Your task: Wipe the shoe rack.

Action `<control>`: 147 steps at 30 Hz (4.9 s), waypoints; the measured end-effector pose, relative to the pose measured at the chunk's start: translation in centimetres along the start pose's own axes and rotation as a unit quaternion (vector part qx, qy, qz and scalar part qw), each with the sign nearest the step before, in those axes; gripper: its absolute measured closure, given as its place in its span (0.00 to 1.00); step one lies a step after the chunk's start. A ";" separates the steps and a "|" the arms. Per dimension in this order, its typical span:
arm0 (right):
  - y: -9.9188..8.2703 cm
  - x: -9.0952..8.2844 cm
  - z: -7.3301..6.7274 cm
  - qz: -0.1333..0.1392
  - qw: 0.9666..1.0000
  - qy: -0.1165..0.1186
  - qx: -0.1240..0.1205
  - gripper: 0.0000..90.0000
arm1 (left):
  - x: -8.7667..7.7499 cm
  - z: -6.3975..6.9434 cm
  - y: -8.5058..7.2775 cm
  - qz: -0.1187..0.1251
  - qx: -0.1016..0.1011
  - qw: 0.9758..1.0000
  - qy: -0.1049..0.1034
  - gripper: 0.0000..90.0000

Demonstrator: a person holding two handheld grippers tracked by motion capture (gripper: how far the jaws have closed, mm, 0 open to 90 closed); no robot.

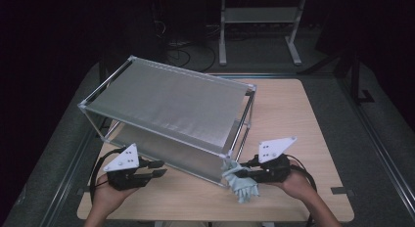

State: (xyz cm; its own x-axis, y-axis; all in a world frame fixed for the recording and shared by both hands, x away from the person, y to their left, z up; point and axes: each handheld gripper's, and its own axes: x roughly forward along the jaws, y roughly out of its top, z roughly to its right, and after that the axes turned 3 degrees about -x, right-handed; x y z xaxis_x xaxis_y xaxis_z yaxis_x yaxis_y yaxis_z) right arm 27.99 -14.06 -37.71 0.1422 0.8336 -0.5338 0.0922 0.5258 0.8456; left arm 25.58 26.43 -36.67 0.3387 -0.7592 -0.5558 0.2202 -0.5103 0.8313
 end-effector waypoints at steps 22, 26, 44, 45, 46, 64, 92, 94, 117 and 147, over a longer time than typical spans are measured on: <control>9.1 -7.6 4.3 0.011 0.996 -0.085 -0.040 0.88 | 6.5 2.7 3.6 -0.001 0.032 0.996 -0.078 0.77; 10.4 -4.1 6.1 -0.027 0.996 -0.075 -0.043 0.88 | 7.6 3.2 4.5 0.010 0.034 0.995 -0.092 0.76; 10.1 -2.1 6.4 -0.058 0.995 -0.070 -0.044 0.88 | 11.1 4.2 6.8 0.015 0.045 0.992 -0.114 0.74; 10.1 -2.1 6.4 -0.058 0.995 -0.070 -0.043 0.88 | 11.2 4.2 6.8 0.016 0.045 0.992 -0.115 0.74; 10.0 -2.1 6.4 -0.057 0.995 -0.069 -0.043 0.88 | 11.4 4.3 6.9 0.016 0.045 0.992 -0.115 0.74; 9.8 -2.3 6.1 -0.056 0.996 -0.064 -0.042 0.89 | 12.6 4.2 7.5 0.005 0.042 0.992 -0.117 0.91; 13.4 1.0 2.5 -0.082 0.993 0.008 -0.088 0.89 | 6.8 3.6 4.0 -0.004 0.032 0.994 -0.104 0.91; 14.1 2.2 2.1 -0.082 0.991 0.024 -0.098 0.89 | 6.6 3.6 3.8 -0.002 0.030 0.994 -0.106 0.91; 12.6 0.3 6.0 -0.107 0.993 -0.011 -0.048 0.89 | 5.4 3.6 3.0 0.002 0.033 0.993 -0.113 0.91; 11.5 -1.2 7.7 -0.109 0.994 -0.016 -0.027 0.89 | 4.7 3.7 2.4 0.005 0.037 0.993 -0.116 0.91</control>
State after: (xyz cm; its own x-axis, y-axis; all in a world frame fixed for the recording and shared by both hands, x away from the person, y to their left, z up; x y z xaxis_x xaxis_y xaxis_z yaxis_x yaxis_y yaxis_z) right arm 36.46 -10.38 -27.36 0.1569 0.6938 -0.7029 0.0712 0.7019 0.7087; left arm 24.28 20.15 -37.28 0.1196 -0.8319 -0.5418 0.1478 -0.5247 0.8383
